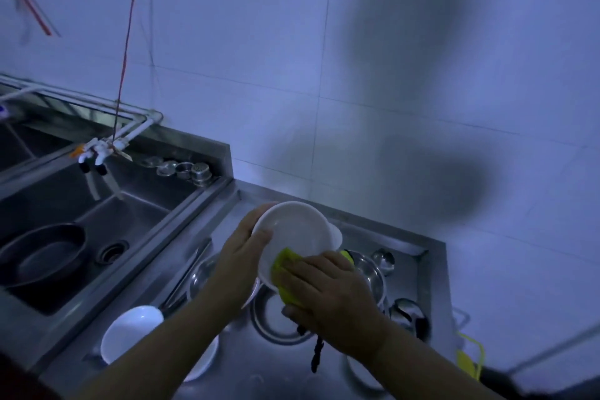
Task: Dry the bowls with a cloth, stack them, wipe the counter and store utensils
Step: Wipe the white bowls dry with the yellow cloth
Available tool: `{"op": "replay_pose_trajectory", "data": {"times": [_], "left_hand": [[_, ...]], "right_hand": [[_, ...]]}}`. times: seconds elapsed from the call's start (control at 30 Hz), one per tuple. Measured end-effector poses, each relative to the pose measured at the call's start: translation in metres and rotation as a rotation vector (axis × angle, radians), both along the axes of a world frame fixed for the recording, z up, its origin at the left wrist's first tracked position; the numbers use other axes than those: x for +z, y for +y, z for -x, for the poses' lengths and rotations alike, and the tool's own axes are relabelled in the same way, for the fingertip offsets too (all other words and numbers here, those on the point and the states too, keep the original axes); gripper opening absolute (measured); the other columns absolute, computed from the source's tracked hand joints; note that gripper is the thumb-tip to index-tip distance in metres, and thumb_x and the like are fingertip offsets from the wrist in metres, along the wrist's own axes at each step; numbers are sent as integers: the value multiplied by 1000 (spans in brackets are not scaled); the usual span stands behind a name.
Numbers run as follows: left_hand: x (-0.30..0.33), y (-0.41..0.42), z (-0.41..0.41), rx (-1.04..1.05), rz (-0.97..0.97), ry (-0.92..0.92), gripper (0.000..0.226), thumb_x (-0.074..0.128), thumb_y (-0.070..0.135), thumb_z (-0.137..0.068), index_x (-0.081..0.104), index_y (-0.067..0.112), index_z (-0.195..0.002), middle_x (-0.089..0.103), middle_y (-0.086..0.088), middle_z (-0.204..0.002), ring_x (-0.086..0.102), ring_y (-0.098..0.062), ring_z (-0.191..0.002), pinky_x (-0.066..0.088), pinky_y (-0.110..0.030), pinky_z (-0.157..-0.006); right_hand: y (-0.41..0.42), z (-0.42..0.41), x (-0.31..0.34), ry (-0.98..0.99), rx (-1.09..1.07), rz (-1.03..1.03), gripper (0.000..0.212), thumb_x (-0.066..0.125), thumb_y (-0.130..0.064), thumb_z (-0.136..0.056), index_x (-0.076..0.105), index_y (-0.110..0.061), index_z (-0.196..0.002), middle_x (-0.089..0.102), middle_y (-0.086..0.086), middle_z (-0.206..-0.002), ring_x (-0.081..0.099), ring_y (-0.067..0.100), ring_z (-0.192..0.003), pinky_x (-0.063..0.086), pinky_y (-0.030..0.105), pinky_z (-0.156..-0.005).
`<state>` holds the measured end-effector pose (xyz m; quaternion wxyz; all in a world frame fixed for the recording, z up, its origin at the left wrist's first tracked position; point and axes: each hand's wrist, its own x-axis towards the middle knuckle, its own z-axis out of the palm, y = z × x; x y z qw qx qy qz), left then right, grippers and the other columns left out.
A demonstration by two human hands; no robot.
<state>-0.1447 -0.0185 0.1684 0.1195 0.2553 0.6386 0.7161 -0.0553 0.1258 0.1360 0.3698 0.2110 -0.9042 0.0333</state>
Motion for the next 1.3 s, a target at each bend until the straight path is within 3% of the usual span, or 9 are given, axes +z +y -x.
{"op": "replay_pose_trajectory", "data": {"times": [0.17, 0.37, 0.47, 0.53, 0.67, 0.83, 1.0, 1.2, 1.3], "left_hand": [[-5, 1, -12, -95, 90, -36, 33, 47, 26, -79, 66, 39, -102, 66, 11, -100, 61, -6, -89, 51, -20, -69], [1, 8, -24, -98, 190, -21, 33, 46, 32, -77, 60, 49, -102, 63, 21, -99, 58, 3, -87, 46, -15, -64], [-1, 3, -29, -71, 157, -14, 28, 48, 27, -87, 59, 36, -111, 64, 14, -106, 59, -1, -98, 47, -23, -79], [1, 2, -28, -55, 131, -39, 26, 47, 21, -91, 59, 30, -112, 65, 8, -108, 59, -7, -102, 48, -27, -85], [13, -6, -21, -42, 62, -126, 33, 42, 5, -92, 65, 27, -100, 71, 7, -90, 65, -5, -84, 52, -18, -66], [28, -23, -4, -211, 126, -92, 31, 50, 20, -77, 68, 27, -102, 70, 1, -96, 66, -12, -85, 53, -21, -64], [43, -37, 2, -368, 194, -127, 43, 50, 16, -65, 68, 23, -104, 67, -13, -104, 62, -30, -93, 52, -36, -75], [80, -47, 12, -614, 395, -66, 48, 51, 8, -69, 64, 14, -115, 67, -16, -106, 65, -23, -89, 54, -26, -71], [90, -58, 14, -655, 391, -47, 40, 51, 11, -76, 66, 18, -112, 71, -9, -101, 67, -19, -88, 53, -25, -70]], "right_hand": [[30, -17, 7, -91, 57, -86, 38, 43, -32, -98, 75, -12, -97, 72, 4, -109, 67, 19, -98, 52, 32, -89], [2, -24, 21, -279, -244, 164, 53, 28, -39, -100, 67, -8, -118, 65, 8, -123, 62, 21, -113, 52, 38, -92], [-16, -25, 26, -472, -232, 225, 59, 22, -46, -100, 37, -12, -145, 34, 4, -151, 28, 17, -142, 19, 39, -118], [-27, -28, 28, -481, -229, 170, 67, 20, -50, -93, 24, -14, -150, 23, 2, -156, 14, 15, -146, 1, 33, -120], [-40, -37, 39, -411, -174, 68, 70, 52, -44, -76, 49, -11, -137, 49, 4, -142, 42, 17, -134, 28, 31, -113], [-26, -44, 35, -291, -50, -200, 40, 58, -38, -84, 66, -16, -117, 64, 1, -125, 60, 13, -114, 43, 31, -103], [6, -39, 57, -200, 104, -451, 24, 62, -24, -93, 66, -17, -115, 63, 0, -127, 58, 13, -117, 34, 33, -112], [2, -23, 105, -110, 181, -715, 26, 48, -16, -101, 64, -16, -121, 59, -1, -133, 48, 17, -129, 31, 34, -113], [-12, -24, 105, -54, 114, -613, 26, 47, -16, -101, 68, -17, -117, 61, -1, -129, 52, 14, -126, 30, 33, -114]]}}
